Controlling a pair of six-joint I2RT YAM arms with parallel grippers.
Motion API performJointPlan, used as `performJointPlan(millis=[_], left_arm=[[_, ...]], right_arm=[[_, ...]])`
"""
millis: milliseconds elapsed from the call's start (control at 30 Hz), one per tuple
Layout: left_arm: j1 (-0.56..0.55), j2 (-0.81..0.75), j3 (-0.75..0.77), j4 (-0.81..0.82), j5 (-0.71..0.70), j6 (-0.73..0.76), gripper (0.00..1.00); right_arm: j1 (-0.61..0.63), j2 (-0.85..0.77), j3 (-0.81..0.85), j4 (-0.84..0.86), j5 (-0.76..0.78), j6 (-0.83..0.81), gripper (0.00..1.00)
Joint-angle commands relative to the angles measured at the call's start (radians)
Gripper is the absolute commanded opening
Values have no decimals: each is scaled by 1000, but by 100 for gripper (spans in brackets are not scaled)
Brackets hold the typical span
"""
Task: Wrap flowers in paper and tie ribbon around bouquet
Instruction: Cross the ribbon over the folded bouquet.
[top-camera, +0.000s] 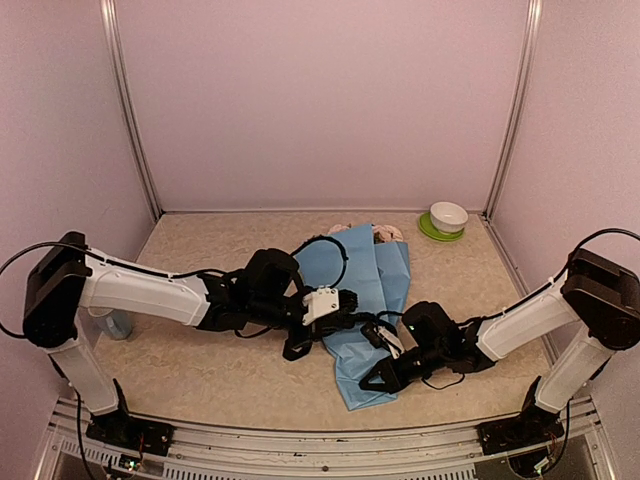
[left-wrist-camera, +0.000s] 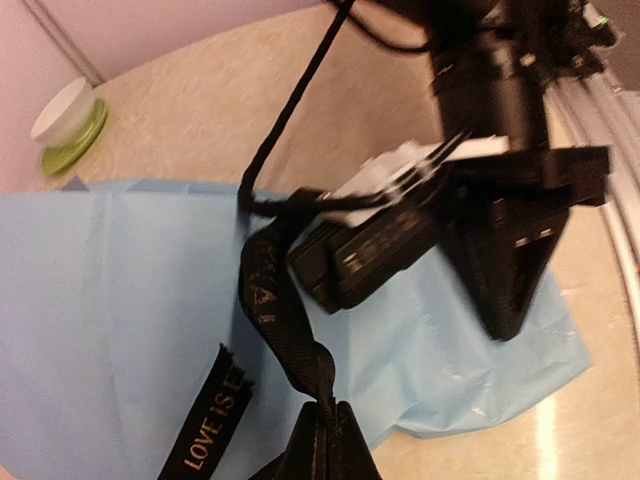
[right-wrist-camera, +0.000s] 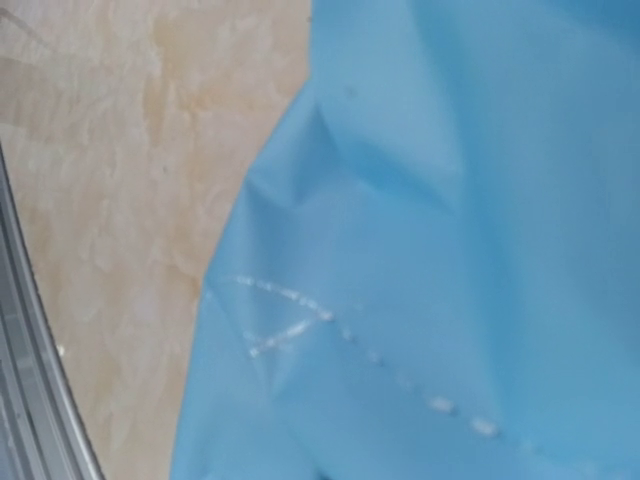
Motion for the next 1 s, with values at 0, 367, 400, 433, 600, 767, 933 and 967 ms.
performJointPlan(millis=[0, 367, 400, 433, 600, 767, 933, 967], left_arm=[[11, -81, -73, 12, 307, -58, 0], [135, 154, -90, 525, 555, -822, 0], [123, 175, -86, 543, 564, -859, 0], [109, 189, -80, 539, 563, -877, 0], [103, 284, -95, 597, 522, -1041, 0], [112, 395, -122, 795, 543, -1239, 0], [81, 385, -82, 661, 479, -1137, 0], [80, 386, -76, 646, 473, -1129, 0]], right_arm=[[-9, 39, -62, -148, 23, 13, 0], [-15, 29, -57, -106, 15, 34, 0], [-15, 23, -58, -98, 14, 38, 0], [-17, 16, -58, -94, 14, 41, 0], [-40, -8, -70, -56, -1, 52, 0], [-62, -16, -81, -10, -31, 76, 0], [-95, -95, -79, -3, -58, 80, 0], [-103, -113, -69, -17, -59, 75, 0]])
